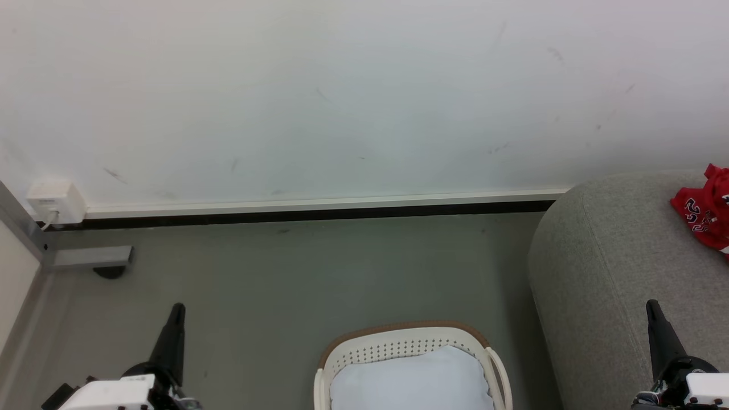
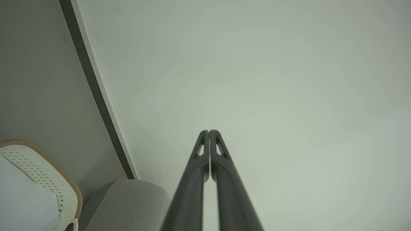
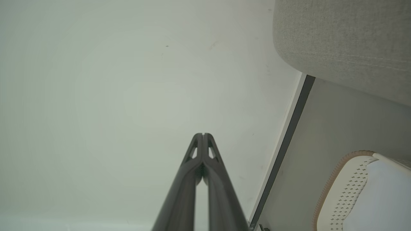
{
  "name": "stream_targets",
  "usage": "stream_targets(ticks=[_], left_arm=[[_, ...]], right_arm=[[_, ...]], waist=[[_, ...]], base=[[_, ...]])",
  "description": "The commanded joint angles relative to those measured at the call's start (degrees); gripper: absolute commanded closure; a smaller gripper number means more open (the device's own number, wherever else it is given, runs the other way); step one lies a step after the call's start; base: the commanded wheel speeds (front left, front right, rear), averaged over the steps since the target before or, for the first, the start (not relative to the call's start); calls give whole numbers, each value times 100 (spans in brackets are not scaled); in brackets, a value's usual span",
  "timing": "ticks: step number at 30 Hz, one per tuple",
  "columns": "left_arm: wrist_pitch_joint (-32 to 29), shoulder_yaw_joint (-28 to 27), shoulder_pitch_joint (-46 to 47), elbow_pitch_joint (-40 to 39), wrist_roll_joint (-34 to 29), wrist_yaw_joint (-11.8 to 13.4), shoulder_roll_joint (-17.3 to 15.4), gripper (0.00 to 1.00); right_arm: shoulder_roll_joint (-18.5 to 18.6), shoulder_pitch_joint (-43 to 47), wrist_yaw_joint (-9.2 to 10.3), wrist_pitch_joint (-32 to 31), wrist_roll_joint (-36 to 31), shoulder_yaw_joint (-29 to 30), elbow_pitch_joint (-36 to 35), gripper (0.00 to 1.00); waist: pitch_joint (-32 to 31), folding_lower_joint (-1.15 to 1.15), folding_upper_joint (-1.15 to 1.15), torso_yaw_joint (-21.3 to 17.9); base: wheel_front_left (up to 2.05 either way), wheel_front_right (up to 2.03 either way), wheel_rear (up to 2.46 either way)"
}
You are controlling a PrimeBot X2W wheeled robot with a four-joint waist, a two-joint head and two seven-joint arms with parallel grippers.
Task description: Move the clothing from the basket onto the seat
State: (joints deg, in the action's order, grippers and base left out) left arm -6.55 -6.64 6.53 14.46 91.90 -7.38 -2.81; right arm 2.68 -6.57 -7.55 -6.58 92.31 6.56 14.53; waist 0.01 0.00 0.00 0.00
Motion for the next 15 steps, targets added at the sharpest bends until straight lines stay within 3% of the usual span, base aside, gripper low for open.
stream_targets(ticks=[1,15], left_arm=[[-30,-18,42,-10,77,-24,-10,100],[-30,-18,42,-10,78,-24,-10,100]], right_arm=[[39,-32,12,-26,3,18,-27,100],[39,-32,12,-26,4,18,-27,100]], waist=[[0,0,0,0],[0,0,0,0]], base=[[0,0,0],[0,0,0]])
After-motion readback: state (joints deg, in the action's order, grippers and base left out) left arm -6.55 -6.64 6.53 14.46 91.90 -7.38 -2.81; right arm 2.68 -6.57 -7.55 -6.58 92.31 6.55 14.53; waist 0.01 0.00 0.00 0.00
